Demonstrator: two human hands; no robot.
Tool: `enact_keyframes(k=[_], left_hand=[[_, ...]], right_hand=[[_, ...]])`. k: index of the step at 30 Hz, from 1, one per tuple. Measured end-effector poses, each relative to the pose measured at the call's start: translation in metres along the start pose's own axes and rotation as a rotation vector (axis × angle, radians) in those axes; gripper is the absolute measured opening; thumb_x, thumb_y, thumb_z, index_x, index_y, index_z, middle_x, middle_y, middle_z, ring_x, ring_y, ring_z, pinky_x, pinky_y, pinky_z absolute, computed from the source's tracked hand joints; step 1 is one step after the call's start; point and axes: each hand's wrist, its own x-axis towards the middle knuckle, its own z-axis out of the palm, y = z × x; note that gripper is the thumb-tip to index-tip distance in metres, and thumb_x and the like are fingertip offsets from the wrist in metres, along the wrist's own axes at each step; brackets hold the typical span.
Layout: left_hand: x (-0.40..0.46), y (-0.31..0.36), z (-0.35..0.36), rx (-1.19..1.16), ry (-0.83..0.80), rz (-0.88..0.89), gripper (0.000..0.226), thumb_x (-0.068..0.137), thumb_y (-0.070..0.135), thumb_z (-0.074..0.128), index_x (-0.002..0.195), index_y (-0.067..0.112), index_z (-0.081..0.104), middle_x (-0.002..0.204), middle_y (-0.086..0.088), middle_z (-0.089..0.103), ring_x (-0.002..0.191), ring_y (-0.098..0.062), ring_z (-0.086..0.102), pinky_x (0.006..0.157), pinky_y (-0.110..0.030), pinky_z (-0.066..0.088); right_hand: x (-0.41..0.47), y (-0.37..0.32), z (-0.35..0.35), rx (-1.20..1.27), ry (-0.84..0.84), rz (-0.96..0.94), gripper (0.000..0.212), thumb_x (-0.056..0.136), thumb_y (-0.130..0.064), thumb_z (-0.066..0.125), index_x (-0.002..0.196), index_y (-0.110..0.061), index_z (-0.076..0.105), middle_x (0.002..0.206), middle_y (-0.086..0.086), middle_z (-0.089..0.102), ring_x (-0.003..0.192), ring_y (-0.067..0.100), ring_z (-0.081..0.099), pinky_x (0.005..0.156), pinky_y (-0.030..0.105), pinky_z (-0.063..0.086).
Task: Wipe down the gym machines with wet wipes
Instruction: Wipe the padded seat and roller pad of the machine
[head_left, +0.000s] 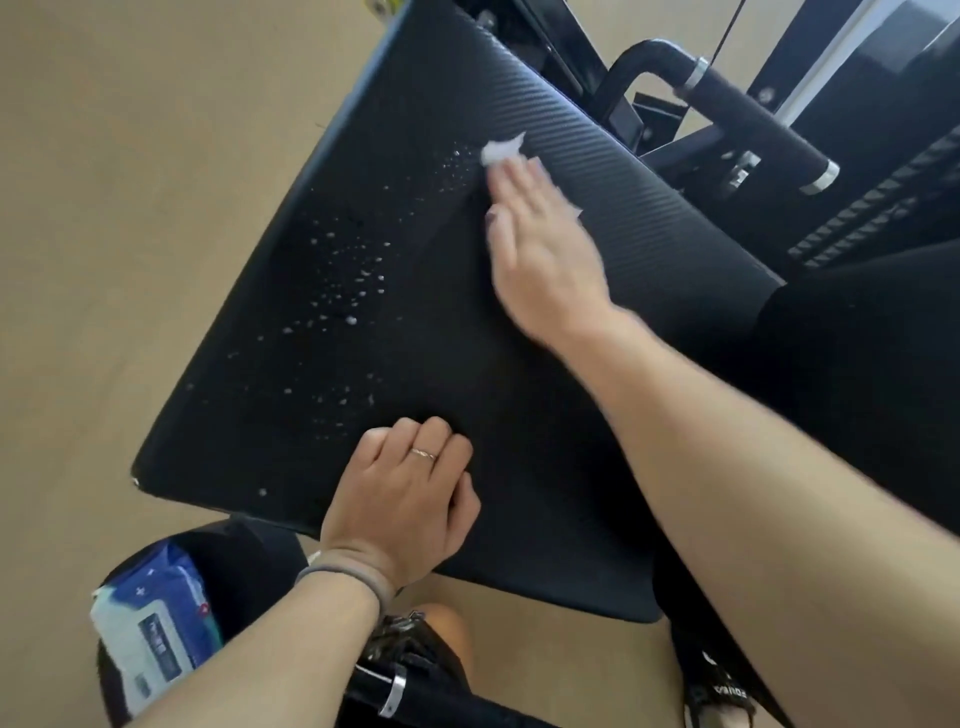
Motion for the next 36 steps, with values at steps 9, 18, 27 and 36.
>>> enact_keyframes(k=[9,18,27,36], left_hand=[[0.001,-0.001,-0.003,0.054,-0.12,-0.006,0.04,0.089,0.035,0.046,0.105,0.01,0.074,0.097,-0.015,0.074,0.093,-0.035,0.066,0.089,-0.045,0.043],[-0.002,-0.003,0.002,-0.071,0.004,0.007,0.014,0.086,0.029,0.054,0.094,0.017,0.053,0.09,-0.003,0.056,0.077,-0.023,0.052,0.073,-0.038,0.043],[-0.002,-0.001,0.002,-0.078,0.013,-0.022,0.017,0.081,0.028,0.059,0.092,0.016,0.061,0.089,-0.004,0.058,0.076,-0.026,0.054,0.076,-0.038,0.041],[-0.002,-0.004,0.004,-0.12,0.017,-0.017,0.015,0.082,0.031,0.059,0.091,0.019,0.06,0.091,-0.001,0.057,0.076,-0.022,0.053,0.074,-0.035,0.044]], right_hand=[[-0.08,-0.081,0.044,0.108,-0.08,-0.257,0.054,0.106,-0.028,0.024,0.153,-0.006,0.04,0.164,0.008,0.03,0.155,0.02,0.014,0.127,0.032,0.002],[0.074,-0.016,-0.009,-0.038,-0.025,-0.039,0.059,0.106,-0.034,0.012,0.162,-0.013,0.016,0.169,0.003,0.013,0.156,0.017,0.007,0.127,0.032,0.0],[-0.002,-0.066,0.032,-0.06,-0.115,-0.405,0.054,0.109,-0.033,0.023,0.159,-0.012,0.026,0.167,0.003,0.02,0.156,0.016,0.007,0.127,0.032,0.001],[0.084,-0.013,0.0,-0.04,0.002,-0.012,0.056,0.109,-0.03,0.017,0.161,-0.011,0.015,0.17,0.004,0.01,0.157,0.016,0.001,0.126,0.031,-0.002]])
